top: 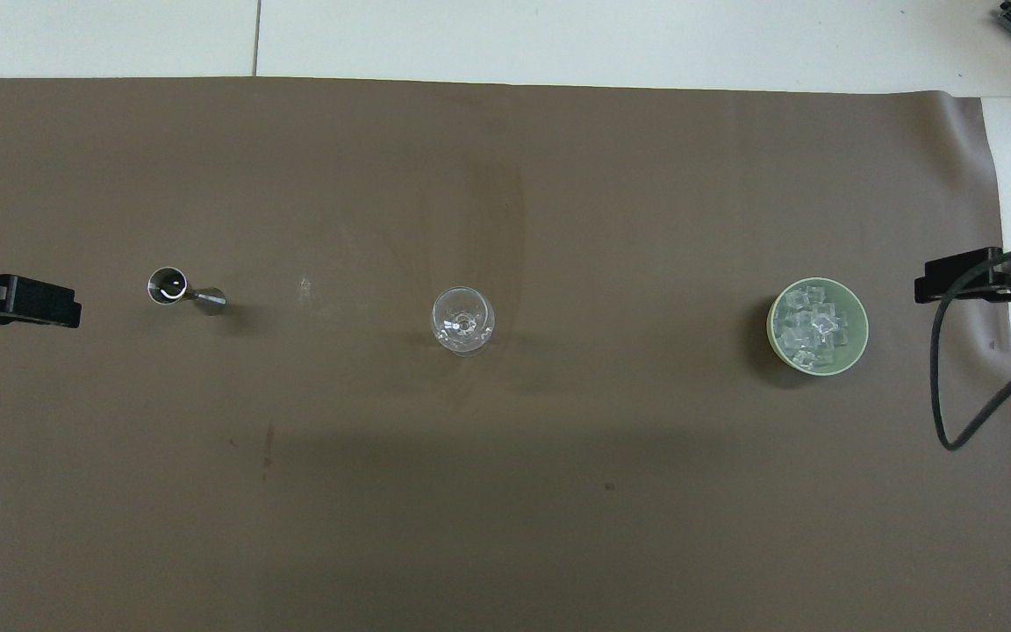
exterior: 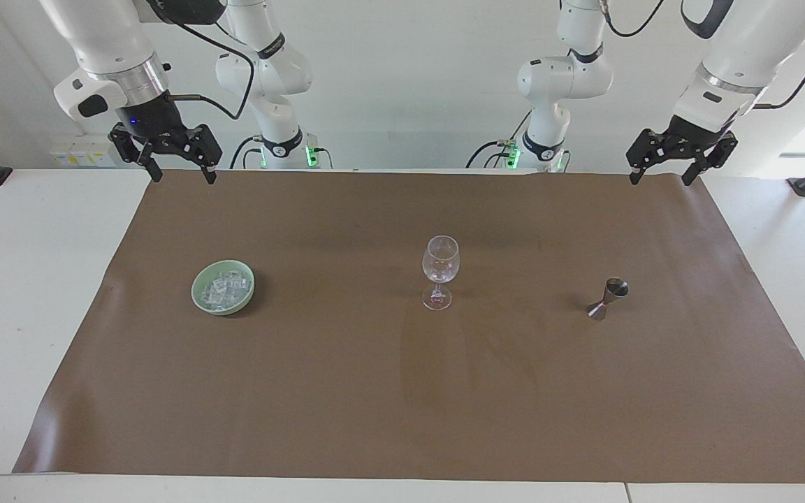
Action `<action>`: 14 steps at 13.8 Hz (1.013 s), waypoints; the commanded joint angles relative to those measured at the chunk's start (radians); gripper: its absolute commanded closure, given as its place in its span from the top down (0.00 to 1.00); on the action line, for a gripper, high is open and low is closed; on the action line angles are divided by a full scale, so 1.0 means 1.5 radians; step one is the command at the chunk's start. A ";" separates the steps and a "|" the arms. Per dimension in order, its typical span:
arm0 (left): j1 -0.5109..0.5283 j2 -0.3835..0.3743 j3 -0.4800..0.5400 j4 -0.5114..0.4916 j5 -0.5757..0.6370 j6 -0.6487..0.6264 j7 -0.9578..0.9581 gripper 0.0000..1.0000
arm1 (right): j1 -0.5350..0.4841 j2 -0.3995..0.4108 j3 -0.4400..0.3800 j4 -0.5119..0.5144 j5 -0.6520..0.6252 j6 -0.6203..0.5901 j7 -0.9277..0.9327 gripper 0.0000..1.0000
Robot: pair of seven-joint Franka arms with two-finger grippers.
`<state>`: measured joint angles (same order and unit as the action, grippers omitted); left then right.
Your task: Pour wine and add ice with both arms
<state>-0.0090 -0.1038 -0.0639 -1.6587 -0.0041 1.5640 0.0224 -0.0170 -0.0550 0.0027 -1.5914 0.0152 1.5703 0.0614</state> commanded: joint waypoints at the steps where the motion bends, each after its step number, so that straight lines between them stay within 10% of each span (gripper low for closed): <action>1: -0.004 -0.017 0.004 -0.018 -0.003 -0.002 0.003 1.00 | -0.001 -0.014 -0.003 -0.015 0.012 0.000 -0.016 1.00; 14: -0.004 -0.025 0.004 -0.033 -0.003 0.000 0.002 1.00 | -0.001 -0.014 -0.003 -0.015 0.012 0.000 -0.016 1.00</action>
<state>-0.0090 -0.1071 -0.0644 -1.6718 -0.0041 1.5637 0.0225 -0.0170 -0.0553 0.0027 -1.5918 0.0152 1.5703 0.0613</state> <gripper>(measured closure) 0.000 0.000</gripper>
